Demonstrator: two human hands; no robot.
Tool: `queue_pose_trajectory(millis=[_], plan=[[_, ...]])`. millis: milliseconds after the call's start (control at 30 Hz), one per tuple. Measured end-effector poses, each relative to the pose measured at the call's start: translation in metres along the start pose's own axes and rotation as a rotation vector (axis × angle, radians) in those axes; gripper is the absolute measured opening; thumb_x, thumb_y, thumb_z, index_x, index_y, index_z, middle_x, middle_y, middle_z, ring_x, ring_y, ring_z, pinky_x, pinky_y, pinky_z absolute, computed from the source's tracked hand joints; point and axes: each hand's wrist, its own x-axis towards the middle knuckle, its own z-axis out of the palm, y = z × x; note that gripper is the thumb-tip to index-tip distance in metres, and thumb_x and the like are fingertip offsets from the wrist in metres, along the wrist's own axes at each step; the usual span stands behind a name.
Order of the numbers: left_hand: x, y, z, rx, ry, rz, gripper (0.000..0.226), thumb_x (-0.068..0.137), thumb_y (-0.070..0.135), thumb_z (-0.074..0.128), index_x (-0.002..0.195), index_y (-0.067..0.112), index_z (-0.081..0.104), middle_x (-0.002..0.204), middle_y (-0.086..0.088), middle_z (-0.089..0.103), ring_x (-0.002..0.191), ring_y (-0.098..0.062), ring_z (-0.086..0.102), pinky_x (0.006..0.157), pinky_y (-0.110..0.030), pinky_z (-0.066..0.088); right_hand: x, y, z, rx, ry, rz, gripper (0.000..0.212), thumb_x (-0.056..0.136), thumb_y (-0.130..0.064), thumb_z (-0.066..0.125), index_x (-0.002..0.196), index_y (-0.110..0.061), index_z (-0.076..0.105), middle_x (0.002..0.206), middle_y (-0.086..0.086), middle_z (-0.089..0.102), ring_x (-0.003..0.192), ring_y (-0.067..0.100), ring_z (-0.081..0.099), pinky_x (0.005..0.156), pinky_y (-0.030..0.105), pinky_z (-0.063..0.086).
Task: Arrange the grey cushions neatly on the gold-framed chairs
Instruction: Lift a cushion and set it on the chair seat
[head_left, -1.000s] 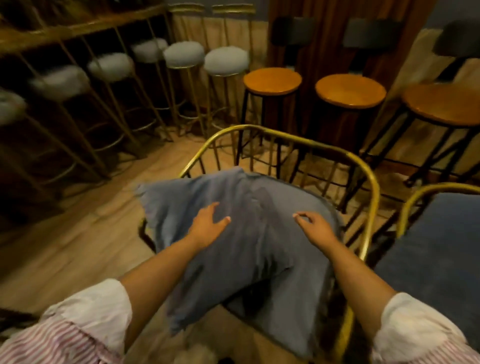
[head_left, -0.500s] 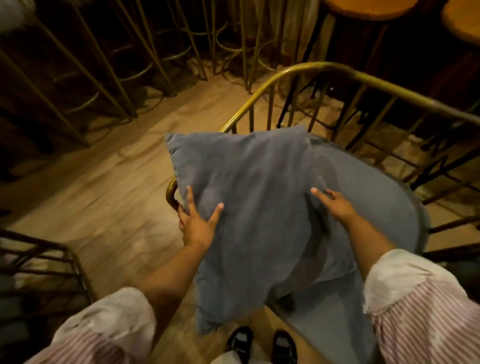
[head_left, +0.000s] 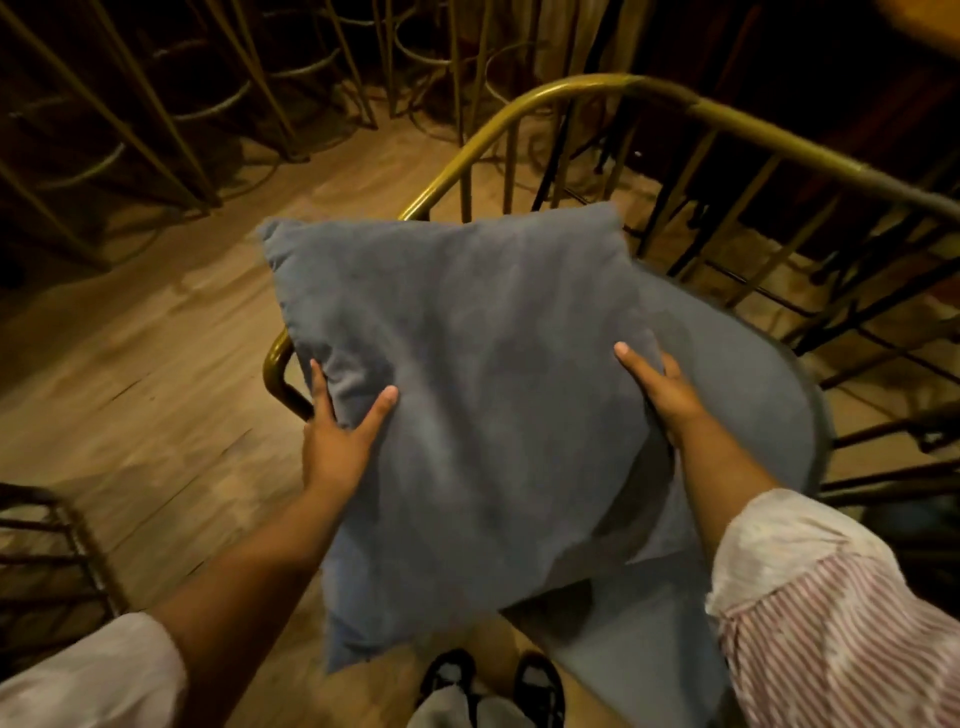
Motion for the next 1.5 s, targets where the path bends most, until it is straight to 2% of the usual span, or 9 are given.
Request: queue_pose_trajectory(millis=[100, 233, 333, 500, 800, 1067, 1267, 1367, 1500], plan=[[0.007, 0.030, -0.006, -0.052, -0.150, 0.114, 0.096, 0.074, 0.052, 0.067, 0.151, 0.029, 0.016, 0.154, 0.005, 0.035, 0.139, -0.020, 0.039, 0.108, -0.028, 0.033, -0.028, -0.010, -0.025, 0.023, 0.105, 0.007, 0.092, 0.055, -0.061, 0.080, 0.134, -0.021, 0.052, 0.125, 0.002, 0.063, 0.105, 0.022, 0.064, 0.085, 0.034, 0.052], [0.023, 0.077, 0.006, 0.000, -0.360, 0.155, 0.079, 0.075, 0.049, 0.071, 0.143, 0.032, 0.035, 0.132, 0.009, 0.052, 0.118, -0.009, 0.049, 0.100, -0.028, 0.040, -0.074, -0.008, -0.055, 0.027, 0.257, 0.028, 0.089, 0.062, -0.057, 0.078, 0.138, -0.023, 0.046, 0.124, 0.000, 0.059, 0.106, 0.023, 0.059, 0.091, 0.038, 0.050], [0.032, 0.102, 0.022, 0.043, -0.487, 0.150, 0.086, 0.065, 0.056, 0.076, 0.140, 0.033, 0.041, 0.135, 0.006, 0.056, 0.121, -0.017, 0.055, 0.102, -0.036, 0.045, -0.099, 0.006, -0.065, 0.050, 0.359, 0.057, 0.097, 0.056, -0.060, 0.079, 0.139, -0.022, 0.045, 0.131, 0.003, 0.058, 0.114, 0.028, 0.058, 0.100, 0.046, 0.048], [0.032, 0.113, 0.063, 0.104, -0.627, 0.179, 0.081, 0.071, 0.042, 0.077, 0.143, 0.031, 0.039, 0.143, 0.001, 0.050, 0.130, -0.023, 0.048, 0.095, -0.029, 0.041, -0.121, 0.043, -0.072, 0.115, 0.538, 0.131, 0.096, 0.063, -0.053, 0.080, 0.143, -0.020, 0.038, 0.142, 0.008, 0.051, 0.126, 0.034, 0.051, 0.104, 0.050, 0.044], [0.047, 0.075, 0.101, 0.270, -0.650, 0.146, 0.083, 0.077, 0.037, 0.073, 0.148, 0.029, 0.030, 0.151, -0.002, 0.038, 0.137, -0.027, 0.038, 0.099, -0.030, 0.035, -0.121, 0.095, -0.060, 0.118, 0.601, 0.270, 0.094, 0.068, -0.049, 0.078, 0.147, -0.024, 0.032, 0.145, 0.011, 0.046, 0.128, 0.037, 0.047, 0.105, 0.049, 0.042], [0.067, 0.049, 0.129, 0.579, -0.583, 0.099, 0.092, 0.077, 0.056, 0.063, 0.149, 0.042, 0.008, 0.157, -0.019, 0.023, 0.138, -0.047, 0.029, 0.111, -0.057, 0.031, -0.102, 0.102, -0.060, 0.085, 0.476, 0.419, 0.104, 0.072, -0.050, 0.075, 0.152, -0.019, 0.015, 0.152, 0.014, 0.036, 0.133, 0.038, 0.042, 0.110, 0.047, 0.037], [-0.008, 0.100, 0.132, 0.632, -0.621, 0.241, 0.072, 0.094, 0.033, 0.050, 0.151, 0.011, 0.014, 0.153, -0.022, 0.030, 0.136, -0.041, 0.035, 0.111, -0.042, 0.030, -0.136, 0.047, -0.084, -0.387, 0.309, 0.331, 0.060, 0.088, -0.052, 0.054, 0.121, -0.004, 0.062, 0.125, 0.021, 0.063, 0.116, 0.036, 0.058, 0.093, 0.035, 0.045], [-0.061, 0.143, 0.135, 0.540, -0.738, 0.303, 0.066, 0.096, 0.024, 0.049, 0.149, 0.002, 0.017, 0.153, -0.021, 0.032, 0.139, -0.035, 0.035, 0.109, -0.033, 0.029, -0.180, 0.009, -0.107, -0.478, 0.473, 0.172, 0.054, 0.091, -0.050, 0.049, 0.096, 0.000, 0.069, 0.101, 0.023, 0.070, 0.100, 0.038, 0.063, 0.081, 0.037, 0.048], [-0.139, 0.200, 0.147, 0.469, -0.882, 0.455, 0.063, 0.095, 0.026, 0.050, 0.148, 0.005, 0.023, 0.154, -0.018, 0.031, 0.140, -0.033, 0.034, 0.110, -0.034, 0.029, -0.238, -0.036, -0.156, -0.484, 0.699, -0.009, 0.040, 0.091, -0.039, 0.056, 0.101, -0.003, 0.069, 0.096, 0.017, 0.070, 0.092, 0.032, 0.065, 0.074, 0.035, 0.046]])
